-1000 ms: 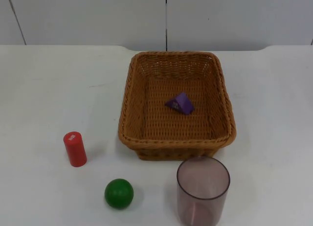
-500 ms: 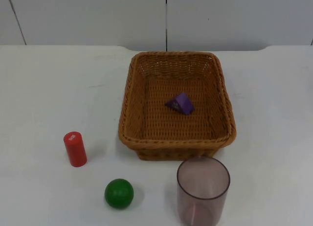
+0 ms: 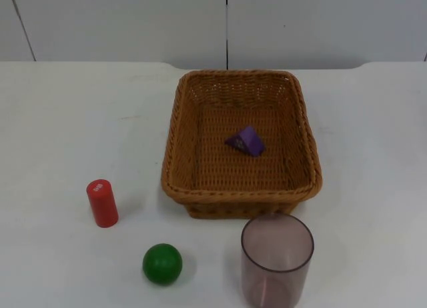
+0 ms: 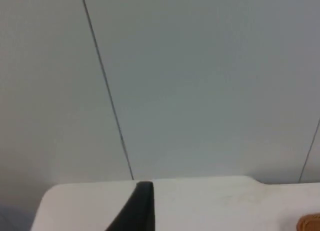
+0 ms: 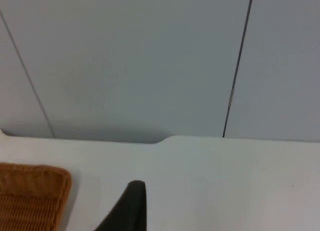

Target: Pick up the basket with the left hand and place the triangular block into the basket with the right hand.

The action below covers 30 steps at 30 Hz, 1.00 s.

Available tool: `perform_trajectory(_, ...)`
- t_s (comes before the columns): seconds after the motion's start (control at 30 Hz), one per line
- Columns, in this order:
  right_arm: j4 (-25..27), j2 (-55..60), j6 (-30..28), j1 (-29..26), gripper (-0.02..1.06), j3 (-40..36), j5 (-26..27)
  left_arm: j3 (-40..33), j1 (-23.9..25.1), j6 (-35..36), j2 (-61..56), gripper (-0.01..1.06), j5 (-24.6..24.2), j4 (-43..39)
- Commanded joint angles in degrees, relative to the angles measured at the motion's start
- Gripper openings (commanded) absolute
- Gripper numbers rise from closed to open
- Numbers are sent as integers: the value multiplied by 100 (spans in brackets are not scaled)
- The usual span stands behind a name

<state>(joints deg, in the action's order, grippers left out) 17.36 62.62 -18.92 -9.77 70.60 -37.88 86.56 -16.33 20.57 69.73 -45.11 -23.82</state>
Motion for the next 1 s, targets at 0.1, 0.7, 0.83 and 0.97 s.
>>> perform_trajectory(0.1, -125, -442, -19, -26, 105, -533, 799, -5, 791, -128, 183, 105, 601, 861)
perform_trajectory(0.7, -632, -3507, -302, 499, 105, -1699, 980, -2447, 1480, -978, -2233, 105, 1048, 1641)
perform_trajectory(0.83, -669, -4243, -302, 499, 105, -1699, 726, -2631, 1480, -978, -3293, 105, 1062, 1616)
perform_trajectory(0.97, -669, -4759, -368, 499, 105, -1699, 651, -2631, 1480, -978, -4117, 105, 1291, 1473)
